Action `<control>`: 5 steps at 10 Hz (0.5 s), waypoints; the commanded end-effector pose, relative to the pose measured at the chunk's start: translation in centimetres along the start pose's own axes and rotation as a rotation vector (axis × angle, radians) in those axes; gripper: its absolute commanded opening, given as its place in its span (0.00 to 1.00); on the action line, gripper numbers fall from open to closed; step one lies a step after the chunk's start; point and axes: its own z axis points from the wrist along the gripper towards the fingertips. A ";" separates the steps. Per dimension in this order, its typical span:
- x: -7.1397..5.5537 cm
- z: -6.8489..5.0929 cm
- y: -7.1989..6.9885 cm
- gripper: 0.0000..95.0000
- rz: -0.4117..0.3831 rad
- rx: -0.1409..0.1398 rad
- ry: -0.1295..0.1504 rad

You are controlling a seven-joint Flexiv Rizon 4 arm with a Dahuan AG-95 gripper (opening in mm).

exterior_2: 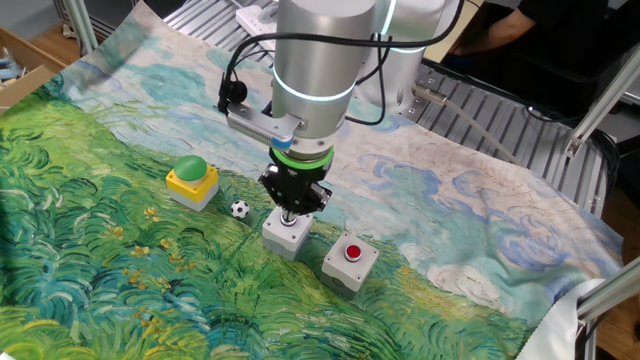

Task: Press three buttons from left to right in sequence

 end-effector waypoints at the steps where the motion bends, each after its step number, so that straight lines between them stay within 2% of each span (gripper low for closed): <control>1: 0.0 0.4 0.1 0.00 -0.003 -0.002 0.001; 5: -0.2 2.3 0.1 0.00 -0.002 0.000 -0.001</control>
